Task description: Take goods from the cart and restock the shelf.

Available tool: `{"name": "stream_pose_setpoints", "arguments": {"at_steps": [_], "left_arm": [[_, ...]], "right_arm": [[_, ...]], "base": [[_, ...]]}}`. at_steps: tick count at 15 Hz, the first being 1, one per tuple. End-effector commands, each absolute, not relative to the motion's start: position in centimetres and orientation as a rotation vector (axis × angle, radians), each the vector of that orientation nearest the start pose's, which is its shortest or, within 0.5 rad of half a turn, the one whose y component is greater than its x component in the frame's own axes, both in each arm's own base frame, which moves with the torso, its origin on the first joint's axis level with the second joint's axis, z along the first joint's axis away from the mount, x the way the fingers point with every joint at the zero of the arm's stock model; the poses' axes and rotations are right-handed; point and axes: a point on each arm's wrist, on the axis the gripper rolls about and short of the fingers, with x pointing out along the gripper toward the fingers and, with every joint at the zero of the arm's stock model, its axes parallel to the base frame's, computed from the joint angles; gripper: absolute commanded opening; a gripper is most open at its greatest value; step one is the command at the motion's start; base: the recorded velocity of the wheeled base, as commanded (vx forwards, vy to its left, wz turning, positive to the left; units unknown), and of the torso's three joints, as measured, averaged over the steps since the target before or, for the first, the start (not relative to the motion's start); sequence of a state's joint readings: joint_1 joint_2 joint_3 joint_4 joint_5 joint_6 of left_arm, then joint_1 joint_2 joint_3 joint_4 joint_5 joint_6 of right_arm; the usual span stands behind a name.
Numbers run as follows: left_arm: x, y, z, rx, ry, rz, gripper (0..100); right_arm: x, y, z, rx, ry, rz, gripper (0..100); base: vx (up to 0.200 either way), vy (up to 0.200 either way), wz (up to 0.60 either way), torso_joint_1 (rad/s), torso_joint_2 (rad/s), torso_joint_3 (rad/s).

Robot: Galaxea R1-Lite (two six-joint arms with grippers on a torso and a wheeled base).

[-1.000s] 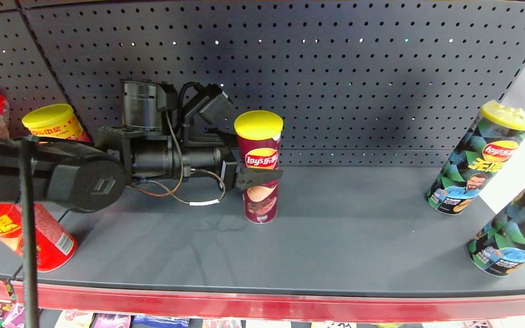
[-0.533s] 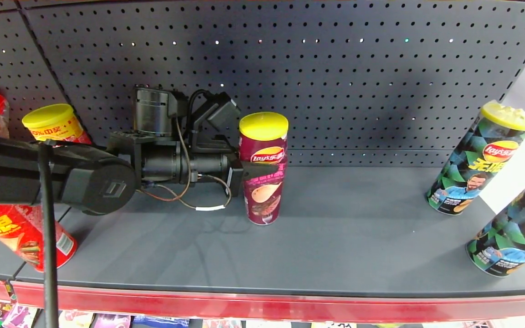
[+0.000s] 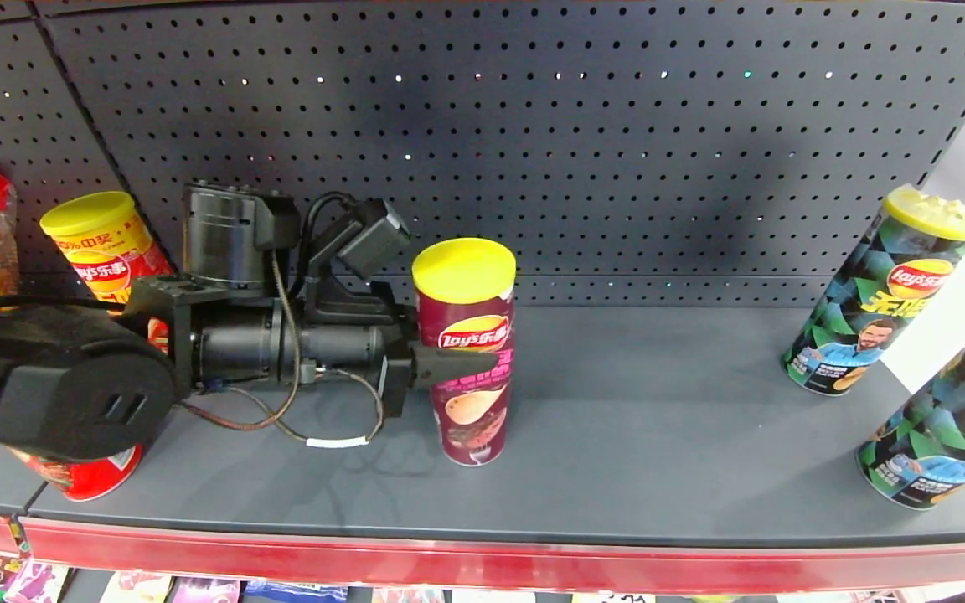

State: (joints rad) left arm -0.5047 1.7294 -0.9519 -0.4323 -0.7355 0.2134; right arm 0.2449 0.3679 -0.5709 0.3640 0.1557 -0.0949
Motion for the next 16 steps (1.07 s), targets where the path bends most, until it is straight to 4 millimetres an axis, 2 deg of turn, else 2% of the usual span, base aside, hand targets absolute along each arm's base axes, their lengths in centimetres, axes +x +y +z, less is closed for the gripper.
{"name": "stream_pose_setpoints", "arguments": {"at_steps": [1,10,16], "left_arm": [[24.7,-15.4,20.3,0.138,0.212,-1.281,0],[23.3,-14.3,18.5,0.159,0.23,-1.368,0],[23.1,-14.2,18.7,0.169,0.208,-1.392,0]], "right_arm": [[-2.1,-0.2,20.2,-0.101,0.152,0.409,0],[-2.1,-0.2,20.2,-0.101,0.152,0.41,0],[-2.1,-0.2,20.3,-0.101,0.152,0.409,0]], "base": [[0.0,0.0,0.0,0.0,0.0,0.0],[0.0,0.0,0.0,0.0,0.0,0.0],[0.0,0.0,0.0,0.0,0.0,0.0]]}}
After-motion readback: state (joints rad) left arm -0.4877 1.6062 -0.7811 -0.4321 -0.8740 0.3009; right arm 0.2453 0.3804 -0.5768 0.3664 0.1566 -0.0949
